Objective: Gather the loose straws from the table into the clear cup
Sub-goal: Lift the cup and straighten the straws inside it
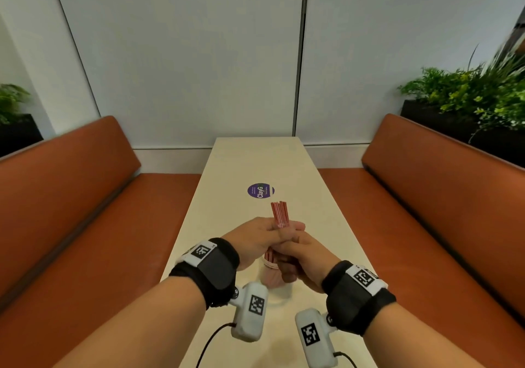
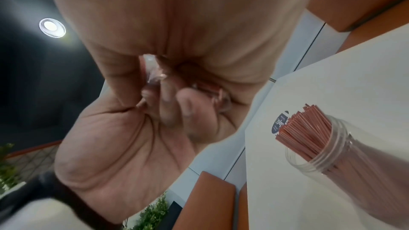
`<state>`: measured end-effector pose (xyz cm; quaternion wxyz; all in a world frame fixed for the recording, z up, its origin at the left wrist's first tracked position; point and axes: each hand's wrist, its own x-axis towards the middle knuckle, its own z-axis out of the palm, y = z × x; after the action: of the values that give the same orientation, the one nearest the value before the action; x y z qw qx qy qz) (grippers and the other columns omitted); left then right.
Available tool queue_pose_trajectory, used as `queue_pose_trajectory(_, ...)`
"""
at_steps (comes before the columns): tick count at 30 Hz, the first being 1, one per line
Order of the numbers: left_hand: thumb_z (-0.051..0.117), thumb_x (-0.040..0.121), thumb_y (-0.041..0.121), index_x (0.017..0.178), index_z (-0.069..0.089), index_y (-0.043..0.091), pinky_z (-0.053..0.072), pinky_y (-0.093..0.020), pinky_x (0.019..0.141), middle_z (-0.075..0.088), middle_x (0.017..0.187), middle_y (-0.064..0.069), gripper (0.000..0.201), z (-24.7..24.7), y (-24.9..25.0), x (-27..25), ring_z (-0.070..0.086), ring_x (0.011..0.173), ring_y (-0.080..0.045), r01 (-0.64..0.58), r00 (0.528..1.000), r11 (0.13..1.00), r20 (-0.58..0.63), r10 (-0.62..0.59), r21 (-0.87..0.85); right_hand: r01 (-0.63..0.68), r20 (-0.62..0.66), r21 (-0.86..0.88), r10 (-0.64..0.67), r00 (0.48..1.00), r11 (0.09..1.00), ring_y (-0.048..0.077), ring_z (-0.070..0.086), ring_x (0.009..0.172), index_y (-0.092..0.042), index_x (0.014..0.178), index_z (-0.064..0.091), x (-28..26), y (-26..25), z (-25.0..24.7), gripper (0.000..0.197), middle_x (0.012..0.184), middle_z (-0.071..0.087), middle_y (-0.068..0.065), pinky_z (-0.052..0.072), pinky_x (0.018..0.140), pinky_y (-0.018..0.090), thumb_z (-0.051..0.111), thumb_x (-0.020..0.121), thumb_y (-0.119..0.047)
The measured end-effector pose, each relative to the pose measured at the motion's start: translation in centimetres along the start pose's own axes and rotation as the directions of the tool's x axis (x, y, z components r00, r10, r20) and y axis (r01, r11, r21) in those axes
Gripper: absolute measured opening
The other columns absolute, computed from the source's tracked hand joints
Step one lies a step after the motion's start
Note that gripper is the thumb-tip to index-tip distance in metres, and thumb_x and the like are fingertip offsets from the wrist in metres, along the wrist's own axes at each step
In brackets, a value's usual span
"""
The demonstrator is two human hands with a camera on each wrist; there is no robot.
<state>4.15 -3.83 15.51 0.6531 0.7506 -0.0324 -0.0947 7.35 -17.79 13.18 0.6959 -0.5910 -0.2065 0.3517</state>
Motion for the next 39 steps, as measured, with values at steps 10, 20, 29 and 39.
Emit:
queue_pose_trajectory(10,0.061,0.091,0.023,0.140,0.043,0.034,0.043,-0.033,0.100,0.056,0.131,0.005,0.053,-0.7,0.4,-0.6,0.058,0.111,-0.012,0.048,0.995,0.988,0.079,-0.060,0.148,-0.003,0.029,0.203,-0.003,1.000,0.979,0.008,0.028,0.041,-0.018,0.108,0.050,-1.2,1.5,0.1,0.030,0.057,0.036,-0.002,0.017,0.045,0.018,0.052,0.089,-0.041)
queue_pose_trajectory(20,0.046,0.099,0.021,0.099,0.068,0.004,0.056,-0.026,0.081,0.073,0.104,-0.010,0.028,-0.4,1.0,0.4,0.065,0.102,-0.028,-0.098,0.994,0.963,-0.075,0.081,-0.250,0.007,-0.019,0.029,-0.006,1.000,1.000,0.007,0.025,0.039,-0.018,0.072,0.044,-0.2,0.0,0.4,0.034,0.052,0.035,-0.006,0.020,0.040,0.014,0.041,0.096,-0.042)
queue_pose_trajectory(29,0.039,0.102,0.025,0.084,0.056,0.007,0.055,-0.050,0.083,0.068,0.077,-0.011,0.031,-1.9,1.5,2.3,0.070,0.078,-0.031,-0.203,0.950,0.887,-0.303,0.075,-0.416,-0.002,-0.096,-0.185,-0.016,0.995,0.983,0.011,0.024,0.040,-0.018,0.068,0.040,0.8,3.6,-1.5,0.038,0.048,0.036,-0.010,0.019,0.043,0.024,0.038,0.100,-0.039)
queue_pose_trajectory(39,0.039,0.103,0.019,0.085,0.053,0.008,0.055,-0.046,0.081,0.063,0.076,-0.012,0.025,-4.1,-4.3,6.7,0.065,0.073,-0.028,-0.176,0.877,0.955,-0.478,0.041,-0.240,-0.249,-0.611,-0.535,-0.166,0.774,0.807,0.022,0.054,0.083,-0.015,0.099,0.052,6.4,7.8,-8.0,0.039,0.088,0.058,0.000,0.037,0.068,0.030,0.057,0.086,-0.051)
